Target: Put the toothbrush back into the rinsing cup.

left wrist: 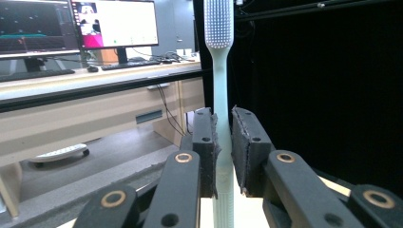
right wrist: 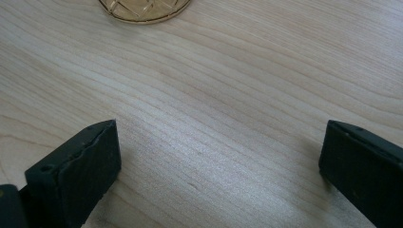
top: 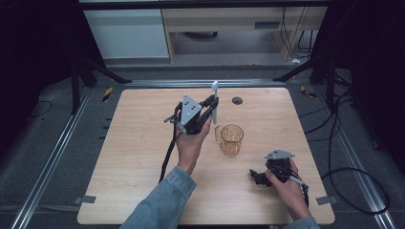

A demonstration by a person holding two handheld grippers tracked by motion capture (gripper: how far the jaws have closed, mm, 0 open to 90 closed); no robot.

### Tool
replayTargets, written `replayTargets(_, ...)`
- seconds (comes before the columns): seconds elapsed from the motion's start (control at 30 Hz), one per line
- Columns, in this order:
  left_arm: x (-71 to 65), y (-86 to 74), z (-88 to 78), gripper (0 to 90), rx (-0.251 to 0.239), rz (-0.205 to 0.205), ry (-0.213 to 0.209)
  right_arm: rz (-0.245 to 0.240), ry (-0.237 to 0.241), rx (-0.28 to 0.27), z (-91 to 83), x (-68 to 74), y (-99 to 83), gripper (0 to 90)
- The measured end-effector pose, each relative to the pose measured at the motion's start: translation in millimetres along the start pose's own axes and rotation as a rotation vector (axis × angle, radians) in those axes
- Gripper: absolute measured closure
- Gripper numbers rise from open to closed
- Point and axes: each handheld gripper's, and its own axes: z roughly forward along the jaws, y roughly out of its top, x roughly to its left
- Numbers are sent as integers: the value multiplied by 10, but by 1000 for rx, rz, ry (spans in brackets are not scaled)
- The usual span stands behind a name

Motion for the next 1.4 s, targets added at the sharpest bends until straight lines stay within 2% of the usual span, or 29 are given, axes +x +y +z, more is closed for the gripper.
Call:
replayTargets(0.23,-4,-105,84,796,-9,-15,-13,-1,-2,2,-1,0,0,4)
replayTargets(0.43,-3,-221,135,796,5,-20,-20,-8,3,2,-1,-10,0,4)
replayTargets(0.7,16,-287,187,795,-7,-22,-31,-7,4,2,-2,-9,0,4)
replayTargets(1.03,22,-421,233,795,2,-40,-34,-10,3,1,0,-10,-1,4)
replayTargets(1.13,14,-454,252,795,7,-32,-35,-10,3,1,0,-10,-1,4)
replayTargets(1.23,1,-481,272,795,7,-42,-38,-10,2,0,0,-9,-1,5)
replayTargets(1.4,-11,-520,289,795,19,-27,-39,-11,1,2,-2,-9,-1,5)
